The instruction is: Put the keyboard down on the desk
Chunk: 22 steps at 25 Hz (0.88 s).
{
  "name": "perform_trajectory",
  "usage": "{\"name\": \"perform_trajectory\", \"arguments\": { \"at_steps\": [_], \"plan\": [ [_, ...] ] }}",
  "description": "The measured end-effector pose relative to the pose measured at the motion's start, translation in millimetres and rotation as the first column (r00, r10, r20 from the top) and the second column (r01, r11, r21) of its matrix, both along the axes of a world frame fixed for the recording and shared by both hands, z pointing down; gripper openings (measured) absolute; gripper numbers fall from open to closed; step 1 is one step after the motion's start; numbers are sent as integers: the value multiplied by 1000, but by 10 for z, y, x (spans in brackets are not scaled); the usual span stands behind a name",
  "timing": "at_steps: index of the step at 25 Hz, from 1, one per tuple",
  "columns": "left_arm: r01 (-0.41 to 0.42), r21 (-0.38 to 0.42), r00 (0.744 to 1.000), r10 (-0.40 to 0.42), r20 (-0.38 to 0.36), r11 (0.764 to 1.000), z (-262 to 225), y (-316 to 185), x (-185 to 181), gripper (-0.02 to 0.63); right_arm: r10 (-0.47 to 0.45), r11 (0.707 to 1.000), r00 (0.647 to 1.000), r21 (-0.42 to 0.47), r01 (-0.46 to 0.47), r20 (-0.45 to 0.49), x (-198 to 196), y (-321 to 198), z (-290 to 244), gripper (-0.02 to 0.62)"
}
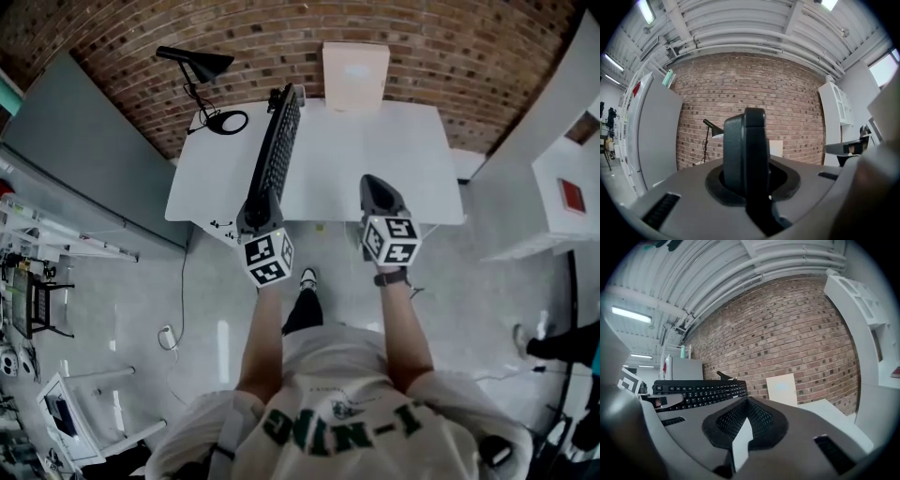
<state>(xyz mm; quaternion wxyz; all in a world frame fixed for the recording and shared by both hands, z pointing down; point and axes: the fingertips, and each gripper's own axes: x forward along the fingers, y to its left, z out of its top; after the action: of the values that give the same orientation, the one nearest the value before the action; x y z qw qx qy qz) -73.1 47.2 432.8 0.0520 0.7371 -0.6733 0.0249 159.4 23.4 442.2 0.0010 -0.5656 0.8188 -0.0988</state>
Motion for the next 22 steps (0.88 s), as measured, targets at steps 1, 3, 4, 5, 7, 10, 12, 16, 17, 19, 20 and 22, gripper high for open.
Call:
{"name": "perform_trajectory", "arguments": {
  "at_steps": [1, 3, 4, 5, 7, 10, 12, 16, 17, 19, 20, 22],
  "plan": [
    [-4, 0, 1000, 4, -2, 1000, 3, -116, -19, 71, 6, 1000, 1000, -1, -6, 3, -10, -119, -8, 2],
    [-10, -2, 1000, 10, -9, 1000, -9, -344, -78, 71, 14, 1000, 1000, -5, -14, 10, -58, -344, -33, 2],
    [-13, -3, 1000, 13, -15, 1000, -18, -453, -115, 71, 17, 1000, 1000, -6, -17, 12, -98, -448, -46, 2],
    [-16, -4, 1000, 16, -20, 1000, -27, -560, -152, 71, 20, 1000, 1000, -7, -20, 13, -143, -550, -57, 2],
    [-25, -3, 999, 25, -29, 1000, -45, -785, -215, 71, 25, 1000, 1000, -12, -25, 14, -234, -760, -68, 2],
    [-41, -7, 998, 41, -37, 999, -37, -1089, -272, 71, 31, 999, 999, -24, -31, 9, -343, -1022, -43, 2],
    [-55, -14, 998, 54, -42, 998, -12, -1262, -302, 71, 40, 999, 999, -32, -40, 5, -392, -1159, -23, 2],
    [-92, -32, 994, 90, -54, 995, 52, -1569, -337, 71, 78, 996, 997, -46, -78, 2, -413, -1394, 1, 2],
    [-99, -35, 994, 97, -58, 994, 64, -1637, -345, 71, 87, 995, 996, -49, -87, 2, -415, -1451, 7, 2],
    [-114, -37, 992, 111, -63, 993, 73, -1766, -360, 71, 103, 993, 995, -50, -102, 4, -422, -1565, 8, 2],
    [-122, -38, 991, 119, -66, 992, 77, -1826, -365, 71, 111, 993, 994, -51, -111, 3, -427, -1618, 9, 2],
    [-140, -38, 988, 137, -71, 989, 91, -1940, -373, 71, 127, 991, 992, -50, -127, 2, -448, -1723, 18, 2]
  ]
}}
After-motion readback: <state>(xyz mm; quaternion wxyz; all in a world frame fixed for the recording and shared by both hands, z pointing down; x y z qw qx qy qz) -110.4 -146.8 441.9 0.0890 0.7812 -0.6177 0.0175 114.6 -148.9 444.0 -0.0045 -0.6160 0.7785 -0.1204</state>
